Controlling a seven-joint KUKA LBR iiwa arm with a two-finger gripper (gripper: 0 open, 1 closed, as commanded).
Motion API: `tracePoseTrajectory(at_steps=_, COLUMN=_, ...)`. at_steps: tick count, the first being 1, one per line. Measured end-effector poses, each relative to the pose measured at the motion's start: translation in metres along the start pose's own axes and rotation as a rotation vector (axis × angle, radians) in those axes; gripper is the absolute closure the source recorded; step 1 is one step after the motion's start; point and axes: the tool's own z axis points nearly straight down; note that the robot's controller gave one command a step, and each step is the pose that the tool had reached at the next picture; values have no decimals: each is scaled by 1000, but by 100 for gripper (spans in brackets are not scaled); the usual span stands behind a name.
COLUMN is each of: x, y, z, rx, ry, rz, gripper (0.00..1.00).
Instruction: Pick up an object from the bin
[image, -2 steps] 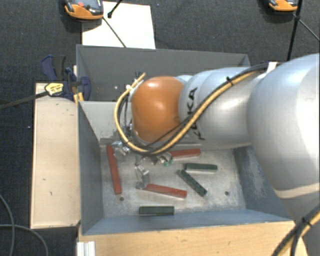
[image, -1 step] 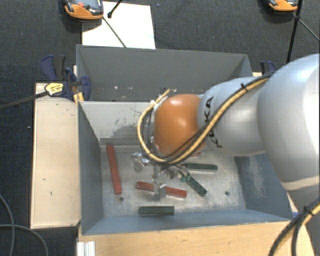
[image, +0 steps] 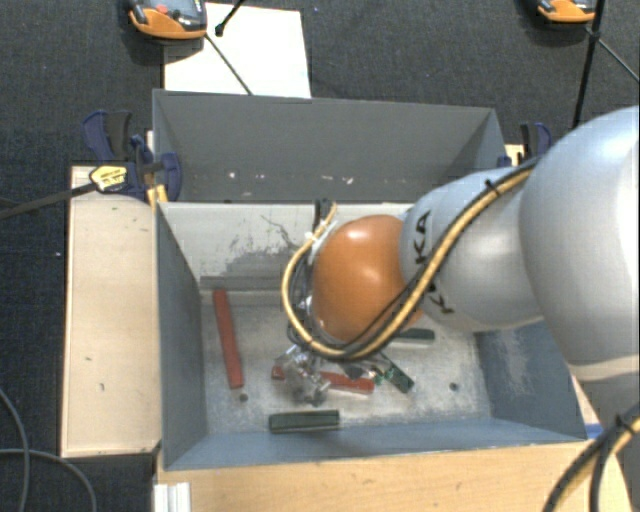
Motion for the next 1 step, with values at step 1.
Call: tracePoseTrajectory(at_steps=1, x=-2, y=-1, z=-1, rx=2, ry=-7, rz=5, gripper=0)
